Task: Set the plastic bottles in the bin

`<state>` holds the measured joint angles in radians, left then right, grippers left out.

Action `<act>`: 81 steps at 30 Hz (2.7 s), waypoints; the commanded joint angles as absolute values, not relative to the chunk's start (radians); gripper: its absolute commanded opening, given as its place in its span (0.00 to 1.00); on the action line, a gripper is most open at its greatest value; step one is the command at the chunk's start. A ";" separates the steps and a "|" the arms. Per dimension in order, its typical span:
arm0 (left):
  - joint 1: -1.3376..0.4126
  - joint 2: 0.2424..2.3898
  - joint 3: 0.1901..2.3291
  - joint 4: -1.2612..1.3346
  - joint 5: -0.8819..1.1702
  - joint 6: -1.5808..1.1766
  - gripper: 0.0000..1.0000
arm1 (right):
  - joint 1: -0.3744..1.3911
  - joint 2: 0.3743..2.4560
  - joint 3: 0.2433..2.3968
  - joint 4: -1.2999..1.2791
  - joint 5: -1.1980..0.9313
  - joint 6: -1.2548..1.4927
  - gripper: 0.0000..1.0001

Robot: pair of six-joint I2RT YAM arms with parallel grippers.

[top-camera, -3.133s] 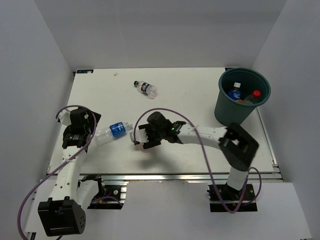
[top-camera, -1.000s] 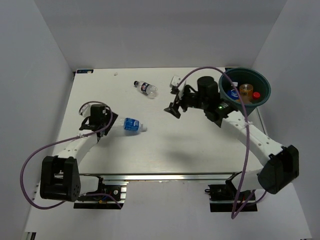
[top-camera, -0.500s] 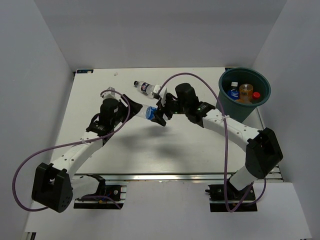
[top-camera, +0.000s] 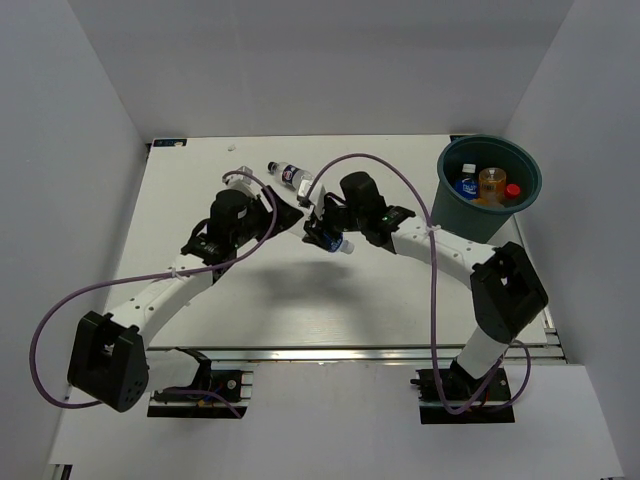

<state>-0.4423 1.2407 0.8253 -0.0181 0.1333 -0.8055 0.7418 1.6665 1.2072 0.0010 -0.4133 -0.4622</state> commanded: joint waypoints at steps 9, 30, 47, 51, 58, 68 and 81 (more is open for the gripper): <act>-0.451 1.181 0.982 -0.099 -0.058 -0.765 0.98 | 0.723 1.591 1.261 0.011 -0.151 -0.330 0.32; -0.166 1.475 1.181 -0.222 -0.226 -0.798 0.98 | -0.021 1.296 1.462 -0.042 -0.118 -0.049 0.36; -0.181 1.966 1.512 -0.152 -0.028 -0.839 0.98 | -0.075 1.284 1.367 0.005 -0.060 -0.124 0.89; -0.184 2.068 1.590 -0.149 -0.011 -0.851 0.98 | -0.075 1.235 1.341 0.002 -0.074 -0.118 0.89; -0.190 2.236 1.732 -0.124 0.035 -0.882 0.98 | -0.075 1.147 1.272 0.008 -0.202 -0.095 0.89; -0.205 2.345 1.798 -0.008 0.044 -0.937 0.98 | -0.075 1.166 1.264 0.002 -0.193 -0.120 0.89; -0.304 2.551 2.089 -0.141 -0.067 -0.809 0.98 | -0.075 1.232 1.269 0.002 -0.186 -0.140 0.89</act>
<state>-0.2810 2.5462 2.0628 -0.0692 -0.0006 -0.8654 -0.0719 1.2373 1.2613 -0.0288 -0.1894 -0.1207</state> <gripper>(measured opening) 0.982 0.895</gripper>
